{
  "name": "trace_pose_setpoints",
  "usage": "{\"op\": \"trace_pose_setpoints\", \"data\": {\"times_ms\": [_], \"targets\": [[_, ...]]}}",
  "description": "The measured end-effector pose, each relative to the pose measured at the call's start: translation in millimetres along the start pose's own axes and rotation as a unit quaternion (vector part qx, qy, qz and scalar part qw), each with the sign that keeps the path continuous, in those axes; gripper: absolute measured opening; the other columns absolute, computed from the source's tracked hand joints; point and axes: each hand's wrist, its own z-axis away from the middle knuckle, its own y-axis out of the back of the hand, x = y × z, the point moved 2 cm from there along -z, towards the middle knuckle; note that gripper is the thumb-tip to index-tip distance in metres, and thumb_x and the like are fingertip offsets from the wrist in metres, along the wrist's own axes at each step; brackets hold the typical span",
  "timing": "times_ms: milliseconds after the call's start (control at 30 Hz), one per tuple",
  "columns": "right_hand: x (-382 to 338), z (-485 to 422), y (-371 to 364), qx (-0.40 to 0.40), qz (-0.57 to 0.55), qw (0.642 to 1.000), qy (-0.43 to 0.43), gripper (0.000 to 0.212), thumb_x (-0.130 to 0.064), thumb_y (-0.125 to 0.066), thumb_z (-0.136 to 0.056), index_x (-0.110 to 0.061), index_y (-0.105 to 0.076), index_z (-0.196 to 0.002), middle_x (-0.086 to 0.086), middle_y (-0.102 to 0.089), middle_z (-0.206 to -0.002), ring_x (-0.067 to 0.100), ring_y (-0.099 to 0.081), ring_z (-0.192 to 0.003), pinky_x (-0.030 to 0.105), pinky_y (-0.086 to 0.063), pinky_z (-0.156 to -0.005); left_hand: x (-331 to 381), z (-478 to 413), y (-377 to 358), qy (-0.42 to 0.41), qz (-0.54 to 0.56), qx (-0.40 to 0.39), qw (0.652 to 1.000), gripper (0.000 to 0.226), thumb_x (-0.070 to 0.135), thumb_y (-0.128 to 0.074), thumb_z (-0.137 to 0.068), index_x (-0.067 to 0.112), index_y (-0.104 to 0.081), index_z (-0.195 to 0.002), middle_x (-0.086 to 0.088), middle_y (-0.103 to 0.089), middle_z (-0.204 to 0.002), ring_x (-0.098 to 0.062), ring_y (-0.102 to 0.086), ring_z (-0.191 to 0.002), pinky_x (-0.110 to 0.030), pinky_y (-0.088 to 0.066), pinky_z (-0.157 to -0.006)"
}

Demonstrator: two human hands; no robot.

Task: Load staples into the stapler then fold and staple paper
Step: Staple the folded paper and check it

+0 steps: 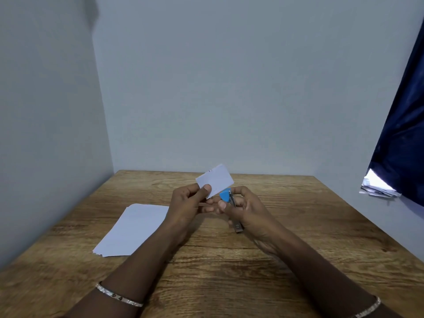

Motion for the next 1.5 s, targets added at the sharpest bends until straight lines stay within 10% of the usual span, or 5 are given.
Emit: {"op": "trace_pose_setpoints", "data": {"times_ms": [833, 1500], "targets": [[-3, -3, 12, 0.008, -0.118, 0.993, -0.024, 0.035, -0.023, -0.083, -0.075, 0.003, -0.077, -0.097, 0.043, -0.066, -0.115, 0.023, -0.068, -0.081, 0.023, -0.056, -0.061, 0, -1, -1, -0.075, -0.117, -0.026, 0.990, 0.012, 0.022, -0.076, -0.088, 0.013, -0.083, -0.092, -0.012, -0.080, -0.080, -0.023, -0.072, -0.064, -0.043, -0.061, -0.072], [-4, 1, 11, 0.017, -0.120, 0.992, -0.026, 0.036, -0.028, -0.089, -0.063, -0.003, -0.080, -0.088, 0.017, -0.078, -0.087, 0.012, -0.073, -0.072, 0.022, -0.057, -0.057, 3, 0, -3, -0.085, -0.128, -0.041, 0.987, 0.009, 0.016, -0.075, -0.090, 0.016, -0.082, -0.085, -0.007, -0.075, -0.064, -0.016, -0.070, -0.056, -0.027, -0.059, -0.059]]}}
